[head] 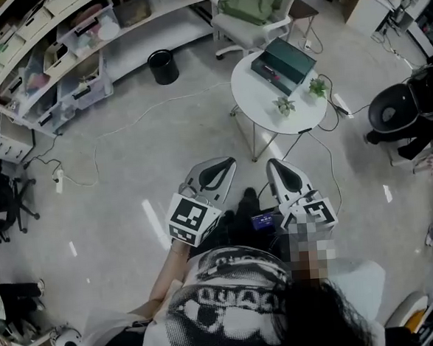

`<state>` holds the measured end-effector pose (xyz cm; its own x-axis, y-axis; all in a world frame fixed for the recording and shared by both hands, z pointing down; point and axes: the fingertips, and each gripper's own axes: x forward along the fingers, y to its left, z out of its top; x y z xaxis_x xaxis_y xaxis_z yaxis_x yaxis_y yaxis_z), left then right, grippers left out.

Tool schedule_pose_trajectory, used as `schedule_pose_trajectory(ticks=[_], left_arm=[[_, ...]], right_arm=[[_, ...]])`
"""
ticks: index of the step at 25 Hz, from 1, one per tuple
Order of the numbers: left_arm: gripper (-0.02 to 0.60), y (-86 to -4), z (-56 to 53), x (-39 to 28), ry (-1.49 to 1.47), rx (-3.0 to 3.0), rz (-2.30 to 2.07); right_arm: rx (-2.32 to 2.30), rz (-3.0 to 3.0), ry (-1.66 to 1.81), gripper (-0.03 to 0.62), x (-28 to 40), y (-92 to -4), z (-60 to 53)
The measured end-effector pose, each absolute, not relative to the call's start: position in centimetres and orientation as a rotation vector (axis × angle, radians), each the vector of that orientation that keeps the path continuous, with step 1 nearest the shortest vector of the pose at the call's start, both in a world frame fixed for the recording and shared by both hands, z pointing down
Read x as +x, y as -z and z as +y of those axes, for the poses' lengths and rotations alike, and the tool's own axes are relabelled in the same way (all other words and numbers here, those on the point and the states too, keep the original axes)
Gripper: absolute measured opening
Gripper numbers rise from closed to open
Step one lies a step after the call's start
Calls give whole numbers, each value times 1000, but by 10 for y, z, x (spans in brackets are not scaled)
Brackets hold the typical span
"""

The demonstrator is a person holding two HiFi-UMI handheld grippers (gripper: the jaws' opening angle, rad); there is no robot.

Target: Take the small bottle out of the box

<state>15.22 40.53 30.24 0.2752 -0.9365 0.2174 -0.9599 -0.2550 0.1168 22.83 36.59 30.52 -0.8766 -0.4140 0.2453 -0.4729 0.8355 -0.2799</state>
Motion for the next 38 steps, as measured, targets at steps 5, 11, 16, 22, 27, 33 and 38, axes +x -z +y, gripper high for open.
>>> schedule_pose_trajectory(ticks=[5,11,16,22,27,33,38], left_arm=[[14,-311,404,126,-154,2258,-1810],[14,-319,372,89,-176,2209,-1873],[14,-329,330,50,-223,2173,-1878],[14,-330,250,9,-260,2154,-1882],[14,-326,187,-8,-299,2192,-1854],[14,-328,137,-22,-341,2182,-1842],[14,-331,117,-12,-360,2229,-1770]], right_arm=[[607,-2843,-546,0,200,-315,356],[518,-2853,-577,-2,160,-328,320],[478,-2843,-608,-1,115,-341,265],[456,-2816,-529,0,76,-347,188],[496,-2802,-499,0,58,-353,126],[539,-2807,-531,0,51,-357,73],[596,-2787,-568,0,55,-364,52]])
